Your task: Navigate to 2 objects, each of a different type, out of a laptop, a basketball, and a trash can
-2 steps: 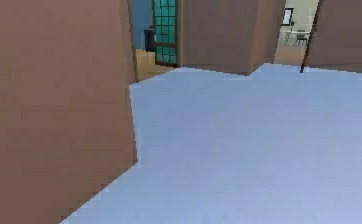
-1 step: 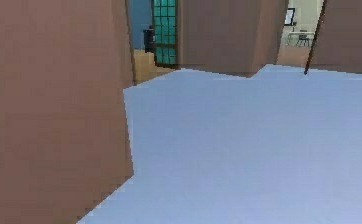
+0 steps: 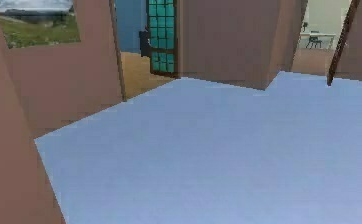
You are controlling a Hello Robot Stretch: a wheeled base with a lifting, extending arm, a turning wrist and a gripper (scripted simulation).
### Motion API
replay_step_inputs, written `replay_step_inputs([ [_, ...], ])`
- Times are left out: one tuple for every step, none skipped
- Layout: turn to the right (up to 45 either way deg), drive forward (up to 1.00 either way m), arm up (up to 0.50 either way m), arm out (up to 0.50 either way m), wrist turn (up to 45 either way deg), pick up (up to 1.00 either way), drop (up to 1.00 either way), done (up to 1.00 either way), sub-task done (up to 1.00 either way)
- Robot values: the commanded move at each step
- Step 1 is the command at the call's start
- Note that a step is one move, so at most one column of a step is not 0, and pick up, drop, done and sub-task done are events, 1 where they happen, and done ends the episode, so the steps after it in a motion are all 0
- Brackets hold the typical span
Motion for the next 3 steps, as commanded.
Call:
replay_step_inputs([
  [6.0, 0.00, 0.00, 0.00, 0.0, 0.00, 0.00, 0.00, 0.00],
  [0.0, 0.50, 0.00, 0.00, 0.0, 0.00, 0.00, 0.00, 0.00],
  [-15.0, 0.00, 0.00, 0.00, 0.0, 0.00, 0.00, 0.00, 0.00],
])
